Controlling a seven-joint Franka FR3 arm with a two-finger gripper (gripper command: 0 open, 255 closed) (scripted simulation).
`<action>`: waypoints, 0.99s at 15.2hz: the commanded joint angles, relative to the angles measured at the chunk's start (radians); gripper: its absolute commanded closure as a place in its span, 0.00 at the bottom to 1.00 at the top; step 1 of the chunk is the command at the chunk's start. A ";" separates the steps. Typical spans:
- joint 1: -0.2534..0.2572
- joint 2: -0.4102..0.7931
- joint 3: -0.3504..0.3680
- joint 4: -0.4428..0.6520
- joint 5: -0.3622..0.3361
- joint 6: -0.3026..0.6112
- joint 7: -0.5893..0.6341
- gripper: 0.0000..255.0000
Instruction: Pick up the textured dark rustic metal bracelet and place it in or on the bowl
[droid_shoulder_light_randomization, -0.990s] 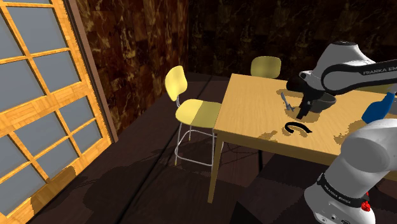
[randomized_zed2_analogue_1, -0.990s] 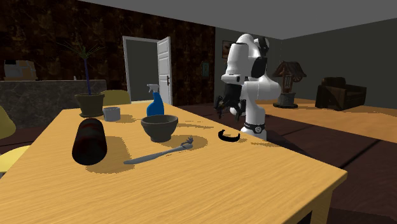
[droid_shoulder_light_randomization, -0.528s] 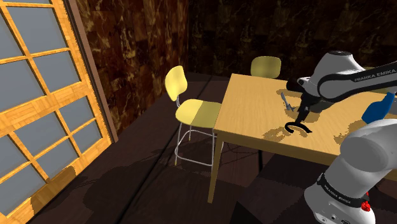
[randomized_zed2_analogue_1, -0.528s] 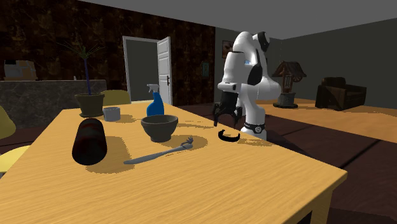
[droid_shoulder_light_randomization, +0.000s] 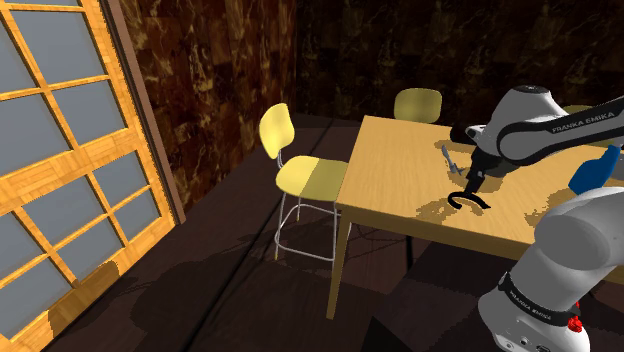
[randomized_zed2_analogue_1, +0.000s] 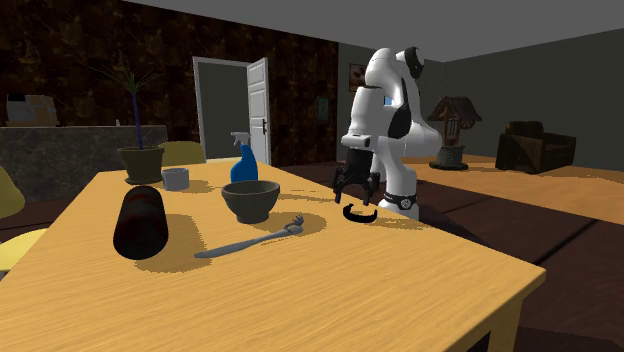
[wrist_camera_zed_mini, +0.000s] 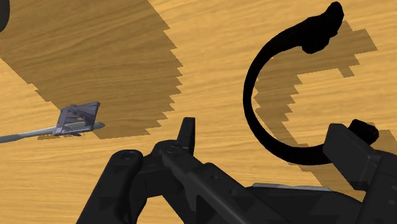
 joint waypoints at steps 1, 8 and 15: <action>0.000 0.000 0.000 0.000 0.000 0.000 0.000 0.00; 0.000 0.000 0.000 0.000 0.000 0.000 0.000 1.00; -0.089 -0.076 -0.071 0.009 0.111 -0.085 0.082 0.00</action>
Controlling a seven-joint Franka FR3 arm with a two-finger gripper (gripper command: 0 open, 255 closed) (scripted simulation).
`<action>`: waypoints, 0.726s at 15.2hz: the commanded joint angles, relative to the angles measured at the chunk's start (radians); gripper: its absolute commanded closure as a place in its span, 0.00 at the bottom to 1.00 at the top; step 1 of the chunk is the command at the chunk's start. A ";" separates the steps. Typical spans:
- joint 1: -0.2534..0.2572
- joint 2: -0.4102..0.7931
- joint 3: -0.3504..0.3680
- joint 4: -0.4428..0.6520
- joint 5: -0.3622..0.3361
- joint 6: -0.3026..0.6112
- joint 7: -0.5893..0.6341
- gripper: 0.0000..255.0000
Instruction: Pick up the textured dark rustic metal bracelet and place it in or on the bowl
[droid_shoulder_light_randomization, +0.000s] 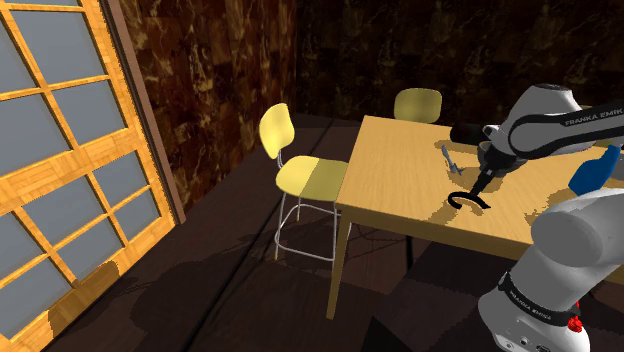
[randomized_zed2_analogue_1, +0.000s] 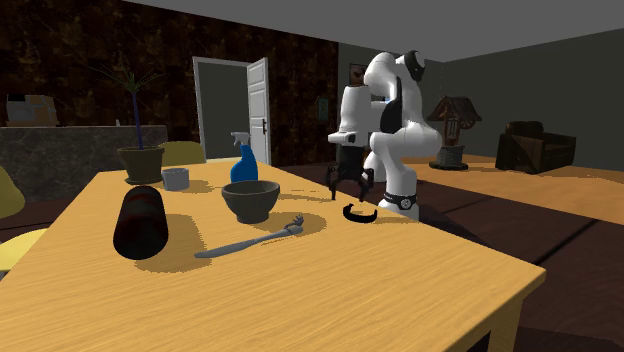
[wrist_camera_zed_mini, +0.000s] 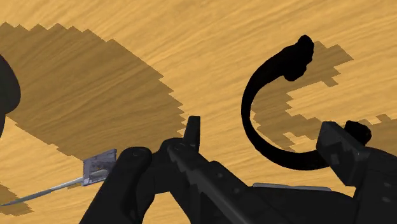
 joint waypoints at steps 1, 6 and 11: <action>-0.017 0.010 -0.030 0.005 0.031 0.004 0.029 0.00; 0.001 0.112 -0.071 -0.012 0.008 0.124 0.034 0.00; 0.010 0.148 -0.085 -0.016 0.003 0.164 0.036 0.00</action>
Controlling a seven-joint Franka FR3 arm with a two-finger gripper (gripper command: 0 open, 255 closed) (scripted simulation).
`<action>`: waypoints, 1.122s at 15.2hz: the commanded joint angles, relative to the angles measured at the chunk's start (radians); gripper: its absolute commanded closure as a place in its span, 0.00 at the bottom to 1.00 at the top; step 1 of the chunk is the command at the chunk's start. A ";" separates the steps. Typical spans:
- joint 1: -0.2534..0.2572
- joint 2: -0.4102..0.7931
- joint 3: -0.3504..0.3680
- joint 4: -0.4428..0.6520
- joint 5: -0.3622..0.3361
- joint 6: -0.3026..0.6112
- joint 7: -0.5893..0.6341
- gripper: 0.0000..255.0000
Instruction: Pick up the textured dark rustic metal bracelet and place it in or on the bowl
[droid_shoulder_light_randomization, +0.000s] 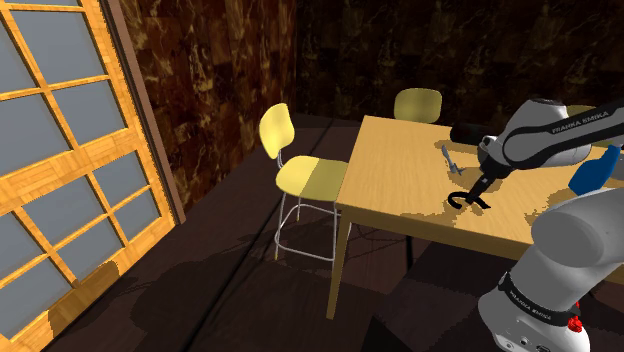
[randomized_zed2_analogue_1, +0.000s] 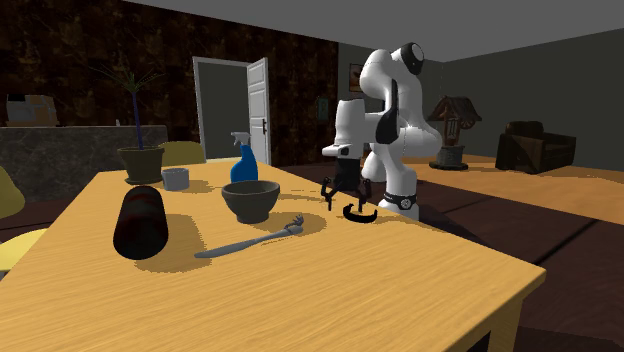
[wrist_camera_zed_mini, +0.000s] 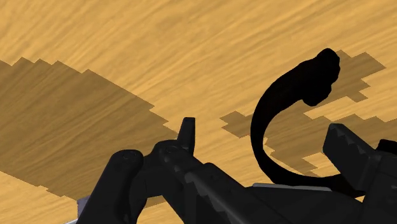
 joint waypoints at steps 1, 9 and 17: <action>0.000 0.002 -0.001 0.000 0.000 0.003 0.000 0.00; 0.000 0.002 -0.001 0.000 0.000 0.002 0.000 1.00; -0.006 -0.056 0.024 0.013 0.014 -0.069 0.000 1.00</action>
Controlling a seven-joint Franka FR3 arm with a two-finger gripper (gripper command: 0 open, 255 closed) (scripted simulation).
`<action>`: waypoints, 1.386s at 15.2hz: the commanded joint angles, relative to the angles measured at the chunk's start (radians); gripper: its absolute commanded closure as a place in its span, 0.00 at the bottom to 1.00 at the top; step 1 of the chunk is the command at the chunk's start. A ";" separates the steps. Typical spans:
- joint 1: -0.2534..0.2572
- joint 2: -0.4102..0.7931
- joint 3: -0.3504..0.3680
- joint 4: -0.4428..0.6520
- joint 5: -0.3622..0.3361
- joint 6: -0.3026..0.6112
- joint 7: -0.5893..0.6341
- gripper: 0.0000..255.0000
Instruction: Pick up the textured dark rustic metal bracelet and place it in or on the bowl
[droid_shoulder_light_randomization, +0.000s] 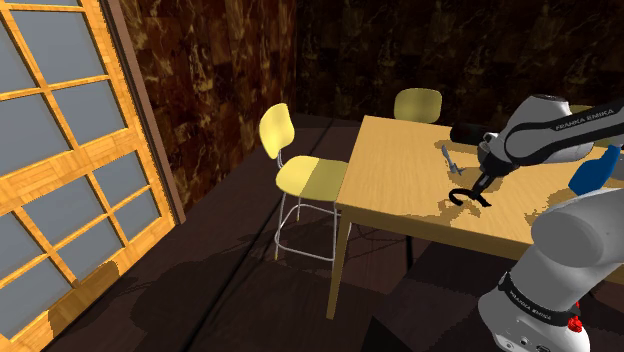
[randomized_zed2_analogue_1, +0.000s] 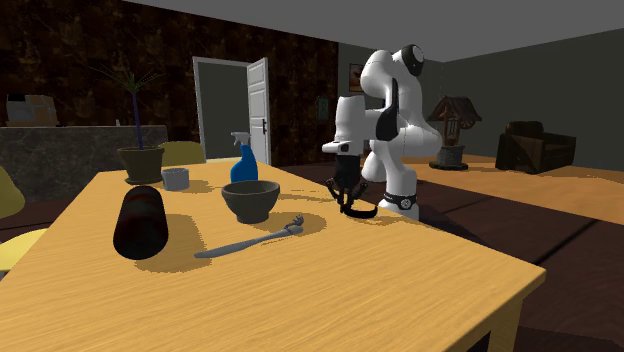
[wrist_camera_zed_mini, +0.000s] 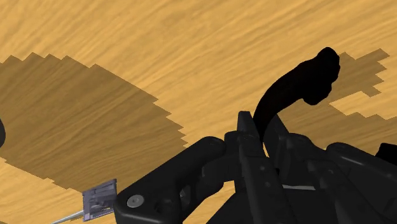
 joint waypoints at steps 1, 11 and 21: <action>-0.004 -0.038 0.016 0.009 0.010 -0.048 -0.001 1.00; -0.002 -0.177 0.092 0.079 0.070 -0.253 -0.003 1.00; 0.014 -0.255 0.157 0.173 0.129 -0.422 -0.004 1.00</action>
